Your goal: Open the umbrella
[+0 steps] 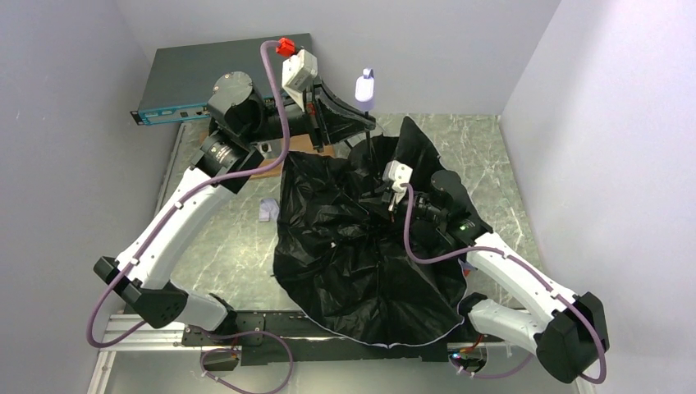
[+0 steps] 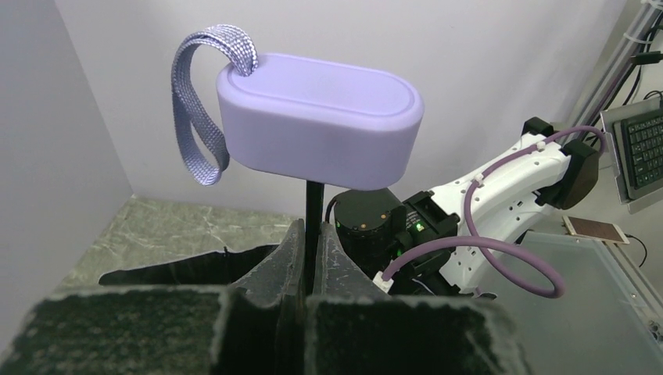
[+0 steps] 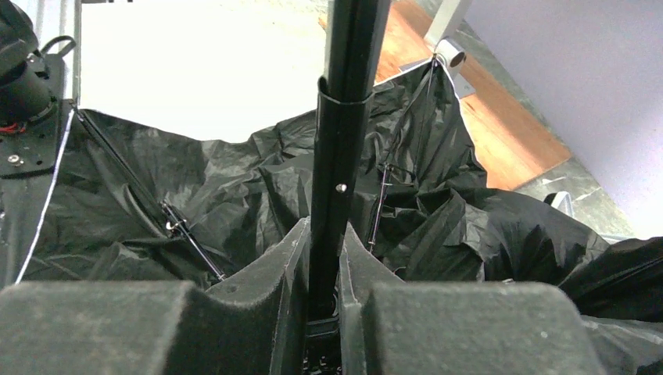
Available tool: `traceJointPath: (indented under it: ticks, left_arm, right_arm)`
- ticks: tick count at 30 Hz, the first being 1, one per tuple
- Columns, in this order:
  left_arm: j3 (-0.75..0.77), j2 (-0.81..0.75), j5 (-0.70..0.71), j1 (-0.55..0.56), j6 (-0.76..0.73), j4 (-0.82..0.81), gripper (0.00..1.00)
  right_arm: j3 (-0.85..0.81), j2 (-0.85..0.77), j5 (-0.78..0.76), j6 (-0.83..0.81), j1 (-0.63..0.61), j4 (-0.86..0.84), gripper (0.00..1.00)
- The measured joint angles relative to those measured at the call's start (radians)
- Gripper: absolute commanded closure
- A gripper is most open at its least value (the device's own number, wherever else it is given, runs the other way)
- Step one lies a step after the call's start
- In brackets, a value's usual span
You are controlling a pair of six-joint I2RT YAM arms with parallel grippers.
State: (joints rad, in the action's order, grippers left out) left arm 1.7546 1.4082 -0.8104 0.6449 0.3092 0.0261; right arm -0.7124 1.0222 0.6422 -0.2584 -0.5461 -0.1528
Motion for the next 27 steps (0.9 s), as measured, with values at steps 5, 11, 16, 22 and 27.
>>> traceJointPath:
  ticks: [5, 11, 16, 22, 27]
  left_arm:
    - [0.015, 0.014, -0.005, -0.011, -0.001, 0.011, 1.0]
    - [0.039, 0.018, -0.001, -0.015, -0.016, 0.056, 1.0]
    - [0.052, 0.025, 0.006, -0.021, -0.021, 0.069, 1.0]
    - [0.068, 0.034, 0.017, -0.027, -0.035, 0.078, 1.0]
    - [0.126, 0.04, 0.018, -0.037, -0.039, 0.098, 1.0]
  right_arm:
    - [-0.002, 0.017, 0.025, -0.051, 0.029, 0.007, 0.82]
    - [-0.003, 0.029, 0.059, -0.125, 0.072, 0.019, 0.77]
    - [-0.009, 0.04, 0.083, -0.182, 0.087, 0.021, 0.74]
    - [-0.016, 0.071, 0.104, -0.246, 0.105, 0.043, 0.73]
    - [-0.012, 0.098, 0.113, -0.301, 0.128, 0.095, 0.72]
